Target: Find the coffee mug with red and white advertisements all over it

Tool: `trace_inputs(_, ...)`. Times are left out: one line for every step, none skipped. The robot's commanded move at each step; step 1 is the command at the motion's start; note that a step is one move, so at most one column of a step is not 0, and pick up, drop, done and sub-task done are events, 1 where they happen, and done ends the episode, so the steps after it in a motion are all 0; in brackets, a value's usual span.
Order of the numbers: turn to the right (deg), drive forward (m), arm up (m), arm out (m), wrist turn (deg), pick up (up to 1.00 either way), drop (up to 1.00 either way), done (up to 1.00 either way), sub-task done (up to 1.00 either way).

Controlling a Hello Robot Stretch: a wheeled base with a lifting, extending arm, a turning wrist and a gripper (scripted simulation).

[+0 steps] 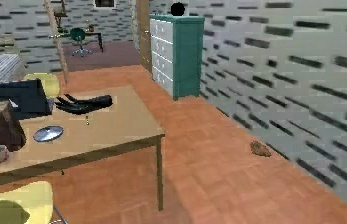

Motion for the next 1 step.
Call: trace_inputs(0.0,0.70,0.00,0.00,0.0,0.00,0.00,0.00,0.00)
